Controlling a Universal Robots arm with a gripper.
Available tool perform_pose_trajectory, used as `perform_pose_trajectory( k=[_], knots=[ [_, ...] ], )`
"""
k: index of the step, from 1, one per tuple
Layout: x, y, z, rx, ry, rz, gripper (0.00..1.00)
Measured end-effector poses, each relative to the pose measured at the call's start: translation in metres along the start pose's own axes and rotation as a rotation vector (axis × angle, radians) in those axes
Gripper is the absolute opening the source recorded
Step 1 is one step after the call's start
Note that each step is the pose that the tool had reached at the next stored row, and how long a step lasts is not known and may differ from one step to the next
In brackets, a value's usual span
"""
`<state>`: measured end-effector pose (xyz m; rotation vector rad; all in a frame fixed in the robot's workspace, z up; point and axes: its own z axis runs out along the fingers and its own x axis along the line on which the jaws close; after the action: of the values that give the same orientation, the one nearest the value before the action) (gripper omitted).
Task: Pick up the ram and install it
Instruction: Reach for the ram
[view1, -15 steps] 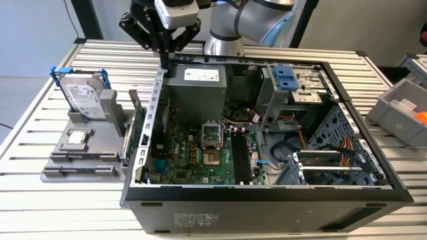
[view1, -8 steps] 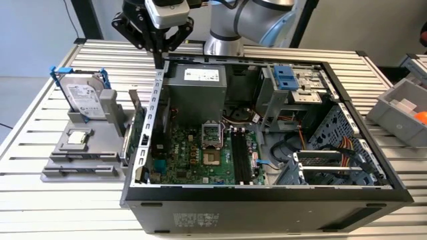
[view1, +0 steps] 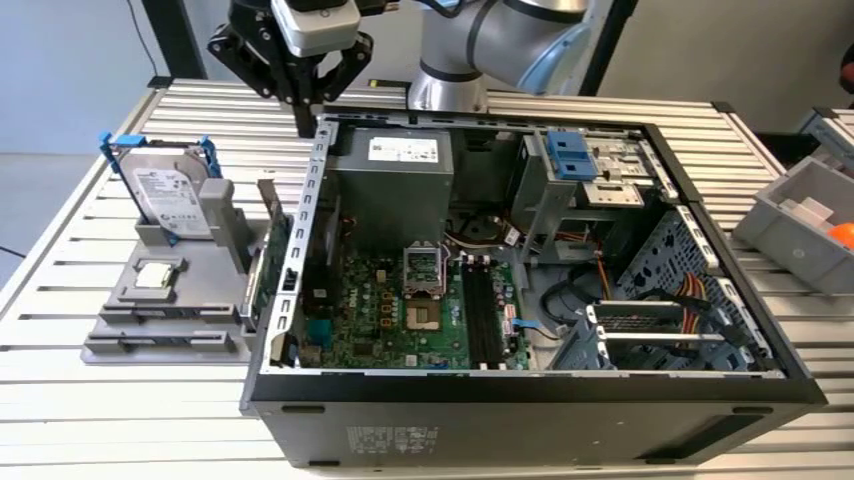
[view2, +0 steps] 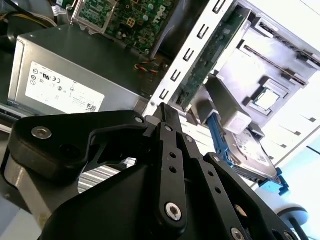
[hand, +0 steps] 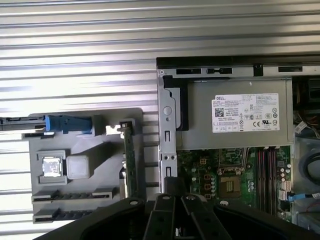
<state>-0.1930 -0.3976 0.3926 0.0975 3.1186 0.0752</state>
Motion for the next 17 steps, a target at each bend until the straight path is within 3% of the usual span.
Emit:
perform_pose_trajectory(
  k=[6,17],
  knots=[
    [0.0066,-0.0002,-0.0002,-0.0004,0.0011,-0.022,0.00],
    [0.0207,-0.0009,-0.0005,-0.0005,0.0015,-0.028,0.00]
  ],
)
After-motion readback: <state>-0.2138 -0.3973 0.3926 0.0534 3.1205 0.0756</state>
